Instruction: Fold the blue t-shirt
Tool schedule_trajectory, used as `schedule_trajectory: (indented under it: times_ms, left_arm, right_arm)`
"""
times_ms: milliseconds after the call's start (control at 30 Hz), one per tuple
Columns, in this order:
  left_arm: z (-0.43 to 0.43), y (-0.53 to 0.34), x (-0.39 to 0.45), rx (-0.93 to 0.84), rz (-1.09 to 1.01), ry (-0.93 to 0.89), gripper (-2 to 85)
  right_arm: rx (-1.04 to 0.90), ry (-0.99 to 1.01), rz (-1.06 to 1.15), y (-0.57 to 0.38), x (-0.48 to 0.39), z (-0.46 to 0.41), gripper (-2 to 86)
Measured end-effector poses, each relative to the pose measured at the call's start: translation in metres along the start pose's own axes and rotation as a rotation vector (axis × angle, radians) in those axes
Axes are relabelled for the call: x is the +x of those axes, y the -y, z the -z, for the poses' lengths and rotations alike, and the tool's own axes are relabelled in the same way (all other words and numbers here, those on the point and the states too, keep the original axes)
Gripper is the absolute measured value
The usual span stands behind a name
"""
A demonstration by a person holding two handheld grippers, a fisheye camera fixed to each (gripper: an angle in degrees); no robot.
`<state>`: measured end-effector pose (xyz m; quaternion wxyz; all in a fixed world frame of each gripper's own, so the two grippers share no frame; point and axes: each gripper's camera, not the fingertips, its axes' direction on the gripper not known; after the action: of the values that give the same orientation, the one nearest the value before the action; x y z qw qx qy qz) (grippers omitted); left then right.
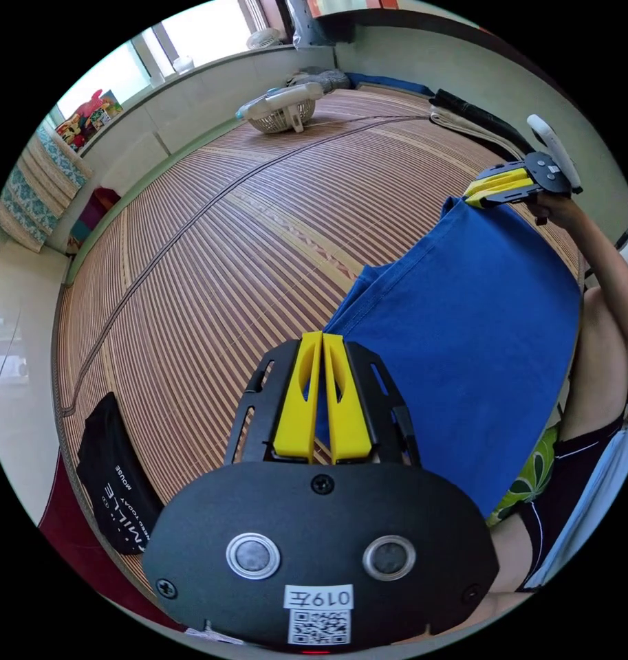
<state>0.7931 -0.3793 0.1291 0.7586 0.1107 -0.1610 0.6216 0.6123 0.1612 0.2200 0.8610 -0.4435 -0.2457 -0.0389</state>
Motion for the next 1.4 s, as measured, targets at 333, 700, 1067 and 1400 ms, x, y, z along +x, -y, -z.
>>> schedule_trajectory:
  times_ms: [333,700,1067,1400]
  left_arm:
    - [0.010,-0.036,-0.041,0.052,0.180,-0.089,0.9]
    - [-0.002,-0.061,-0.027,0.045,0.136,-0.105,0.8]
    - [-0.034,-0.081,-0.016,-0.052,0.121,0.040,0.8]
    - [-0.044,-0.118,-0.028,-0.015,0.233,0.080,0.9]
  right_arm:
    - [0.004,0.177,-0.126,-0.040,0.047,0.025,11.2]
    - [0.218,0.224,-0.207,-0.076,0.052,0.066,8.6]
    - [-0.033,0.150,-0.253,-0.092,0.040,0.024,5.5]
    - [0.033,0.021,-0.248,-0.125,0.015,0.031,7.7]
